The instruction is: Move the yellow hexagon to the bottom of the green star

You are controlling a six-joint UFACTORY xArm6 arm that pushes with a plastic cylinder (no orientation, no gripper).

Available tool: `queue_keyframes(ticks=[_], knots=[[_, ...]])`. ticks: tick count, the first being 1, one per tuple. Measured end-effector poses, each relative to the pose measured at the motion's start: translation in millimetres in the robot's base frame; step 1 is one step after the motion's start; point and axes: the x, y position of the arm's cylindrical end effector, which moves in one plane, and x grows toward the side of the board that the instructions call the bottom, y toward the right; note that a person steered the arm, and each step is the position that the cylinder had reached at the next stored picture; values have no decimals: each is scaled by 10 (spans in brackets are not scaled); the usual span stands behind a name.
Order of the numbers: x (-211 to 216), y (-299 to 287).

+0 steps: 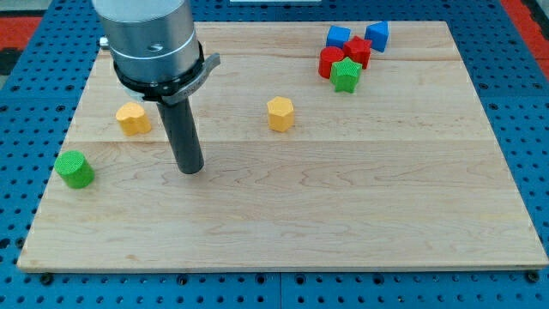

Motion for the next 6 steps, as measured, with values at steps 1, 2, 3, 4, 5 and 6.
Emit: queue_keyframes(ticks=[1,2,3,4,5,6], knots=[[0,-136],[-45,-374],[-47,-394],[-50,-421],[-163,-582],[-443,-131]])
